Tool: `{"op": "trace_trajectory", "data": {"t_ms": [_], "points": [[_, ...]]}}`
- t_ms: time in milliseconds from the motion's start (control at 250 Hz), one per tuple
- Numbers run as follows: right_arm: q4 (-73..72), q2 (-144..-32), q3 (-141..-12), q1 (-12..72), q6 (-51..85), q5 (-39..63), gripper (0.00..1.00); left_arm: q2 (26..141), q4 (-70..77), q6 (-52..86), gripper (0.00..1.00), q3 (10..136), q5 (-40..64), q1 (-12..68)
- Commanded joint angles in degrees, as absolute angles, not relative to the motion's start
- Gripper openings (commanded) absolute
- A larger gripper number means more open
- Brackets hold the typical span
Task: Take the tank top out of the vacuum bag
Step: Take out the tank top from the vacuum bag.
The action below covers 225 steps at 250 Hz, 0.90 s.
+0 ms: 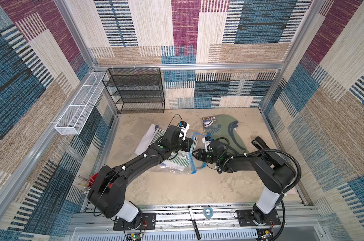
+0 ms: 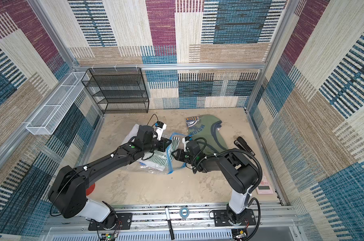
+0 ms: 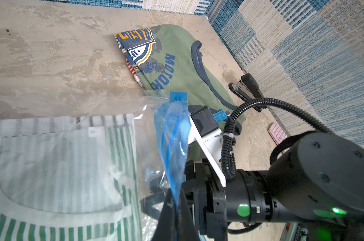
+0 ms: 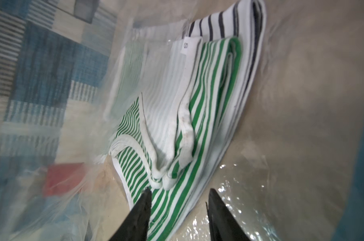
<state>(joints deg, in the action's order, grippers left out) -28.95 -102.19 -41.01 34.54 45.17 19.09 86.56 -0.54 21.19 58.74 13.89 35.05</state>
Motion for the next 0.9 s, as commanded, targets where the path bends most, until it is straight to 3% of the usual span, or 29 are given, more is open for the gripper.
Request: {"op": "trace_trajectory", "data": {"t_ms": [0,896], "points": [[-32.41,-103.29,-41.74,34.57,46.85,19.47,0.46,85.23,1.42,19.34,0.00,55.96,14.13,35.16],[-34.49,-109.19,-45.62,34.58,46.41,22.03,0.43,85.97,3.90,17.23,0.00,52.11,11.01,35.38]]}}
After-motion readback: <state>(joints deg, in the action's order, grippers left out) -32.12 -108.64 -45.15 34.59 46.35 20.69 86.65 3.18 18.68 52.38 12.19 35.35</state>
